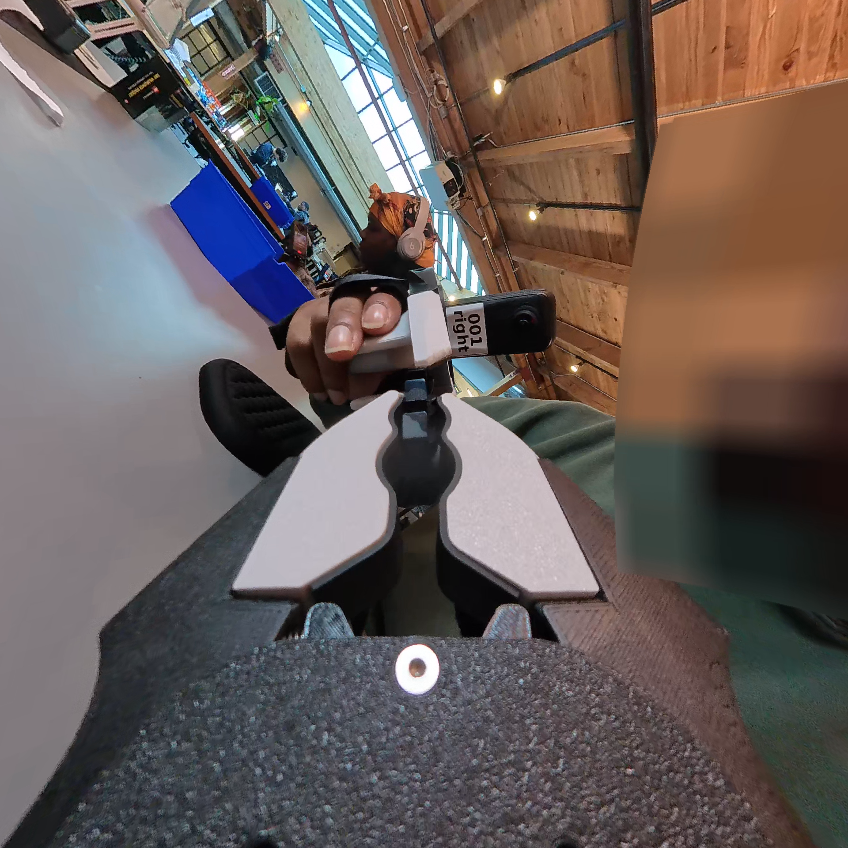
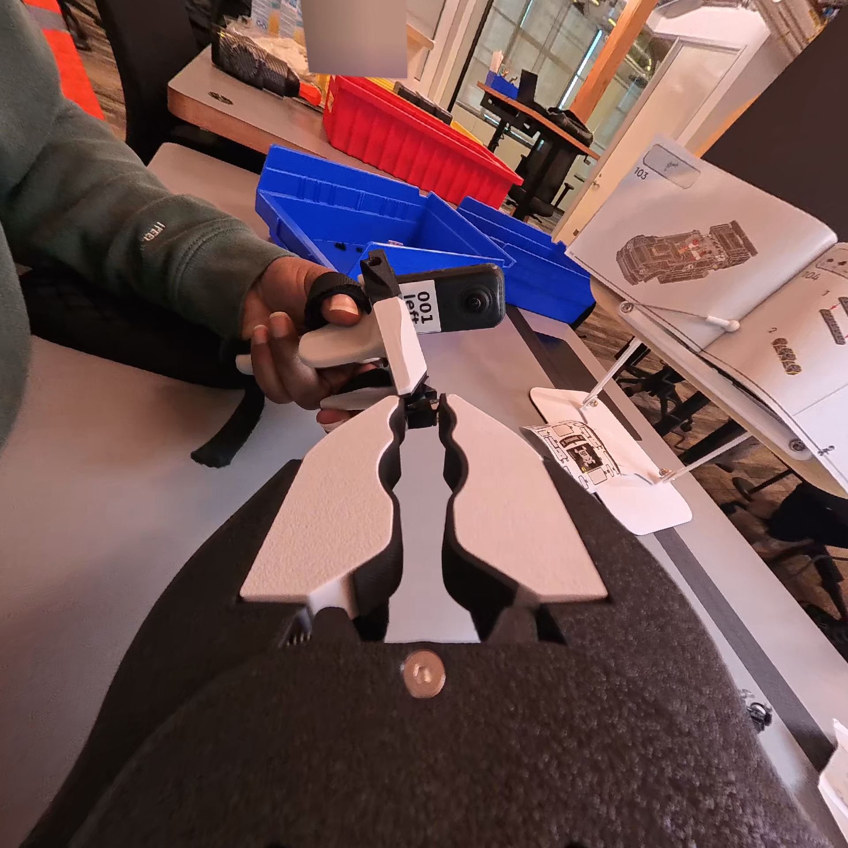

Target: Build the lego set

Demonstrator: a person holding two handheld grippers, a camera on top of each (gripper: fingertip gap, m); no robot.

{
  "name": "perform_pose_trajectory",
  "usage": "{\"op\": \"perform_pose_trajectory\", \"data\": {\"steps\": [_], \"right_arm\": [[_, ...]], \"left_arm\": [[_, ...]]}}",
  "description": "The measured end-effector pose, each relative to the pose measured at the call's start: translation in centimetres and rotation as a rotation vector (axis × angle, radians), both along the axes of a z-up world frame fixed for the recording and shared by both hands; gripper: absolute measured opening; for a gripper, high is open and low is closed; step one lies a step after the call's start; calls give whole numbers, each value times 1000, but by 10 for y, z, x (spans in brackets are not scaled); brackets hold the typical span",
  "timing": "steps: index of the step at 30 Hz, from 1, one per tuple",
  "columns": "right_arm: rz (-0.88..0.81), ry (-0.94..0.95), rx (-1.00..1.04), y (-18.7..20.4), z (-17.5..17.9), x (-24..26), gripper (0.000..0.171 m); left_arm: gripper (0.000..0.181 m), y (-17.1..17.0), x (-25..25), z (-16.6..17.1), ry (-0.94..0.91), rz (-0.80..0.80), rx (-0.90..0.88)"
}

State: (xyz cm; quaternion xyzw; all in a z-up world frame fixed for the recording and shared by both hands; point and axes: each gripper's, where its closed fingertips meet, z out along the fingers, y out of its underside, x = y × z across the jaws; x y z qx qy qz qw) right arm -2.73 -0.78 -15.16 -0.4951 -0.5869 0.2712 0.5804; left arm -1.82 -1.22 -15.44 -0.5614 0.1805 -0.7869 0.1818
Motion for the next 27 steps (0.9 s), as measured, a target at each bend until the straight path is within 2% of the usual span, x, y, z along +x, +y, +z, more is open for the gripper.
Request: {"op": "perform_pose_trajectory", "data": {"steps": [10, 13, 14, 20, 24, 27], "right_arm": [[3, 21, -28, -1, 1, -1, 14], [18, 37, -60, -1, 0, 0, 16], [33, 53, -79, -3, 1, 0, 23], [134, 207, -335, -8, 15, 9, 30], [214, 386, -593, -3, 35, 19, 32], [237, 485, -710, 5, 43, 26, 32]], "left_arm": [[12, -1, -2, 2, 0, 7, 22], [12, -1, -1, -1, 56, 50, 137], [12, -2, -1, 0, 72, 69, 197], [12, 1, -2, -1, 201, 202, 481], [12, 5, -2, -8, 260, 236, 511], [12, 11, -3, -13, 286, 264, 521]]}}
